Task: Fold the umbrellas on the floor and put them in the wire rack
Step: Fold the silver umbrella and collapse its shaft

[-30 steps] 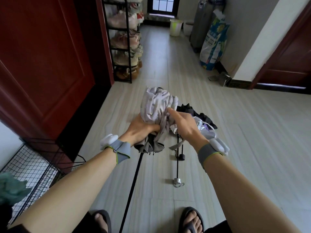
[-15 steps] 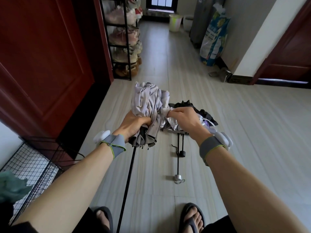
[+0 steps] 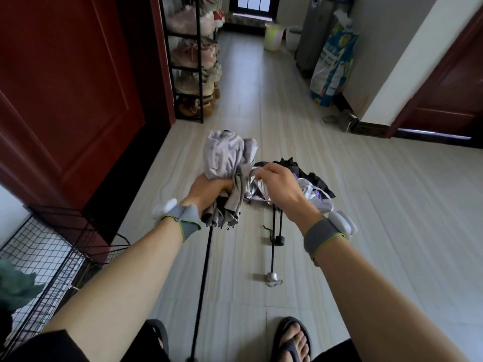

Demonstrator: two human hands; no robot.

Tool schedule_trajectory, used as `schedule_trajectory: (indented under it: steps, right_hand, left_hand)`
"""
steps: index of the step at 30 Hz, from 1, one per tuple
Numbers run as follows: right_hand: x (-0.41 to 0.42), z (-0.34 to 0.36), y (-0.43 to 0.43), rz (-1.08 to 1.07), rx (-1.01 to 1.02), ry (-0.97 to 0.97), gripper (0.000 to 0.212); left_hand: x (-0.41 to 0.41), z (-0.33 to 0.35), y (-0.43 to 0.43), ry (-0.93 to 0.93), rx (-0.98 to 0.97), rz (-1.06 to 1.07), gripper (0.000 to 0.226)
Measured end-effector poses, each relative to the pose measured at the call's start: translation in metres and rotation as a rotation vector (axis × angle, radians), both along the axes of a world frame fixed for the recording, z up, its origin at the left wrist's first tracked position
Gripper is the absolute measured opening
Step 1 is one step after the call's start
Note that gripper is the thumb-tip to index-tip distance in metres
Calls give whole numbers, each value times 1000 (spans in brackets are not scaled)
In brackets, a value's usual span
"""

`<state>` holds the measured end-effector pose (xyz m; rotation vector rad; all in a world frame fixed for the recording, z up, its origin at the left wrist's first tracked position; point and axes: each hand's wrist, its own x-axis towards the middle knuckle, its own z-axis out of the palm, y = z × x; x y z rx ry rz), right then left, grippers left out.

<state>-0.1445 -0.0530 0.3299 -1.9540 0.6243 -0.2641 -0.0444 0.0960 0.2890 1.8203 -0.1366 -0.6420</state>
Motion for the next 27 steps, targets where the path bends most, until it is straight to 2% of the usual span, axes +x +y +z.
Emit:
schedule_trajectory:
  steps: [2, 4, 7, 10, 13, 15, 18, 19, 21, 22, 24, 27]
  right_hand:
    - [-3, -5, -12, -25, 11, 46, 22]
    - [-8, -9, -21, -35, -38, 106, 22]
    - [-11, -14, -24, -26, -113, 127, 33]
    - [-6, -13, -13, 30, -89, 116, 45]
    - [-2, -21, -8, 55, -161, 169, 38]
    - [-2, -24, -15, -25, -132, 169, 32]
    - [-4, -16, -18, -168, -36, 44, 32]
    - [-5, -11, -16, -186, -37, -5, 34]
    - [-5, -1, -9, -160, -40, -109, 36]
    - [-4, 3, -5, -148, -34, -169, 37]
    - [0, 12, 6, -117, -4, -258, 35]
    - [5, 17, 19, -28, 90, -276, 30]
  left_hand:
    - [6, 5, 15, 212, -125, -37, 16]
    - [9, 8, 27, 295, -192, -89, 20]
    - [8, 7, 31, 337, -291, -130, 45]
    - [1, 10, 28, 351, -373, -120, 47]
    - [-4, 9, 26, 373, -383, -84, 47]
    - [-10, 12, 27, 380, -398, -58, 46]
    - [-15, 17, 18, 283, -427, 69, 35]
    - [-15, 19, 15, 216, -444, 143, 39]
    - [-8, 5, 8, 139, -494, 214, 62]
    - [-2, -4, 4, 129, -499, 211, 62]
    - [-7, 1, 2, 110, -407, 204, 44]
    - [-26, 12, -5, 64, -214, 58, 38]
